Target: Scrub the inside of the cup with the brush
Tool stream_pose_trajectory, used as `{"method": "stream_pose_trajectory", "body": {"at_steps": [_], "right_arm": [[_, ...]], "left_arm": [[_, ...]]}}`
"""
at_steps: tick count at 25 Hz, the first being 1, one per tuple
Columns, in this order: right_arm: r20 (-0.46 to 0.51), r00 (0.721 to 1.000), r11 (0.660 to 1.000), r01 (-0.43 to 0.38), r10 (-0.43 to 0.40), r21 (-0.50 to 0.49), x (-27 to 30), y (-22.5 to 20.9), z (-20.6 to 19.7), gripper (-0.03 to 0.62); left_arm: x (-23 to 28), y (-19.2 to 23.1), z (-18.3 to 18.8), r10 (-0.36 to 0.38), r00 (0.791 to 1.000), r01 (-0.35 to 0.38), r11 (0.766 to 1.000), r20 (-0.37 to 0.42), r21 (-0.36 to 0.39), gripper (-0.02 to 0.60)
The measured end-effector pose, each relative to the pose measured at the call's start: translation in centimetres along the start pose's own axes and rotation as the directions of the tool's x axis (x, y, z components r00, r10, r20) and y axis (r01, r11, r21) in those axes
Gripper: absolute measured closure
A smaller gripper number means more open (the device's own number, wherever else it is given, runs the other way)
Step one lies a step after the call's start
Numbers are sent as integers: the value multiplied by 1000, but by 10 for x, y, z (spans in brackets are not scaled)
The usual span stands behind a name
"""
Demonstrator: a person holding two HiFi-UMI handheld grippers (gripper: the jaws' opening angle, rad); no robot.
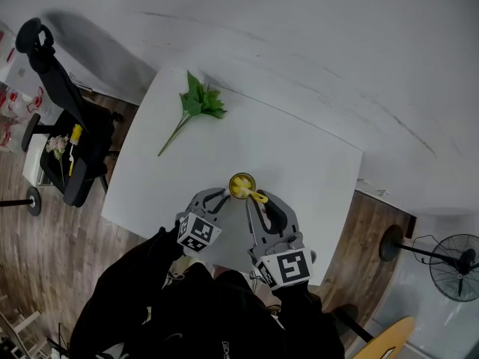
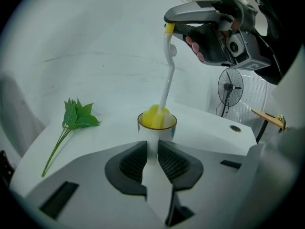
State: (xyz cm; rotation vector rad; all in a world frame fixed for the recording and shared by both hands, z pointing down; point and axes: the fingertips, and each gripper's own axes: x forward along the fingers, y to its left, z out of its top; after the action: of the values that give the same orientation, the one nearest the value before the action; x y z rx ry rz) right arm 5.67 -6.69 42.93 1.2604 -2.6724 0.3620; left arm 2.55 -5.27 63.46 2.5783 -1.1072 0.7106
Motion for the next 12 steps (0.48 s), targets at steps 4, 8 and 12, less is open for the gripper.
{"method": "stream_pose_trajectory", "body": {"at_steps": [4,8,12], "right_arm": [[-2,999,999,33,-33,-12,-7,-10,-1,507],[4,998,998,56,-56,-4,-11,-22,-1,505],[10,998,998,57,-57,-2,-6,-30,2,505]], "left_arm": [[0,0,-1,1,1000,-1,1000,-1,-2,494],[1,-1,-1,1,1000,-1,1000,-1,0,494],[2,-2,0,3,1000,-3,1000,-3,-2,495]]}}
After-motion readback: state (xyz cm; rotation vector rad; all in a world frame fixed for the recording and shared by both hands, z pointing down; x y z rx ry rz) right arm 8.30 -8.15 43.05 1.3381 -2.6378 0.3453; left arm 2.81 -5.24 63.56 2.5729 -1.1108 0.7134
